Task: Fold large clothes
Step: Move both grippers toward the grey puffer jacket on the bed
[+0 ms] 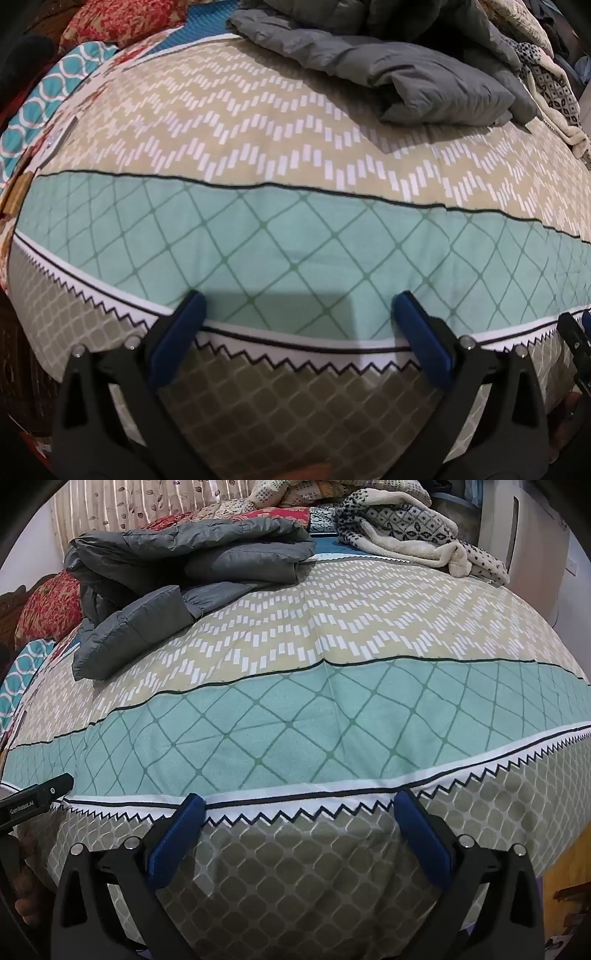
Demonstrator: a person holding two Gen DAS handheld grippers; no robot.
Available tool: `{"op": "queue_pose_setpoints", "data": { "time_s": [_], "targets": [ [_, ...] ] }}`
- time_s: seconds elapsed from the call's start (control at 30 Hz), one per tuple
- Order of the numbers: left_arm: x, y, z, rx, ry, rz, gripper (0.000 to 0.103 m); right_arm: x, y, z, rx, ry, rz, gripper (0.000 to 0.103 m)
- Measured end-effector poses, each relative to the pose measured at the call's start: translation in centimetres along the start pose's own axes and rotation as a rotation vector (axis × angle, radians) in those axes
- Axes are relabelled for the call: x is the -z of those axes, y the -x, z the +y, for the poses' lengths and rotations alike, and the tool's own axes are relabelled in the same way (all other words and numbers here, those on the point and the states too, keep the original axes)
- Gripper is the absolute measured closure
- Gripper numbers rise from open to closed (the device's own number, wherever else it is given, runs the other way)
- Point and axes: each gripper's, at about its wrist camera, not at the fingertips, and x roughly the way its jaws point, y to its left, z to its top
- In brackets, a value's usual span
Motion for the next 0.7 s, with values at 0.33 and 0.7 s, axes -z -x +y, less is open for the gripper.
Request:
{"op": "queue_pose_setpoints", "data": {
  "time_s": [0.33, 0.7],
  "targets": [
    [0.0, 0.8, -0.3, -0.002, -0.008, -0.002, 0.004, 0.0, 0.0, 0.0, 0.002, 0.001, 0.0, 0.051],
    [0.3, 3.4, 2.7, -0.002, -0.074, -0.147, 0.005, -8.1, 3.9, 9.4, 0.042, 0.422, -0.328, 0.051]
  ]
}}
